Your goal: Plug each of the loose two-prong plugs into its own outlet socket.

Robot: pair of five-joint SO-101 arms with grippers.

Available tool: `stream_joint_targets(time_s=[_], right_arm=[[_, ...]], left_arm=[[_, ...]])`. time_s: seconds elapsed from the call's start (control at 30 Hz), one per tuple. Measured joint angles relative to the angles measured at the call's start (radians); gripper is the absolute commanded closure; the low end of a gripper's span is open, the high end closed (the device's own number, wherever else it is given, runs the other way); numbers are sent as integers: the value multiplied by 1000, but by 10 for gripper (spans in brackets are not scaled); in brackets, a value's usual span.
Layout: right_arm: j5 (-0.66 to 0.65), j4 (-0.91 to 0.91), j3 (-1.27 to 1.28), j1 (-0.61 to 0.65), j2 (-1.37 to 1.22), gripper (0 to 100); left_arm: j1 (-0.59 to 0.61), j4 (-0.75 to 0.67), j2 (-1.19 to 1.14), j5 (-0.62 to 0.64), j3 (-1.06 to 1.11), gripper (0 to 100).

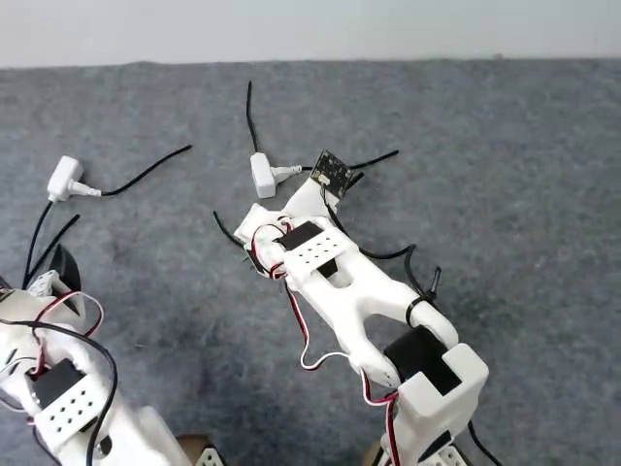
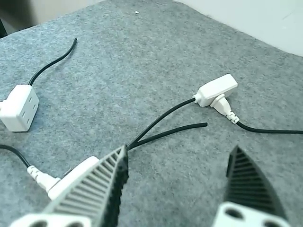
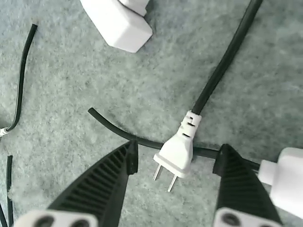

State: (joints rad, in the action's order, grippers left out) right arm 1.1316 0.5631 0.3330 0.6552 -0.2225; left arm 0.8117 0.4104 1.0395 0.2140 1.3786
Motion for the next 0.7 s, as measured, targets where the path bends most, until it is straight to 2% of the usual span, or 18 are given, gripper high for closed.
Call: stream_joint_targets(time_s=[0.4, 0.47, 0.6, 0.7], right_arm=[[-2, -20, -106, -5, -167, 736], [-2, -20, -114, -3, -170, 781], [-2, -17, -112, -6, -172, 998], [-2, -17, -109, -9, -193, 943]], left_arm=[[0, 0, 0, 0, 0, 684], [0, 0, 0, 0, 0, 684], [0, 0, 0, 0, 0, 684], [0, 0, 0, 0, 0, 684]])
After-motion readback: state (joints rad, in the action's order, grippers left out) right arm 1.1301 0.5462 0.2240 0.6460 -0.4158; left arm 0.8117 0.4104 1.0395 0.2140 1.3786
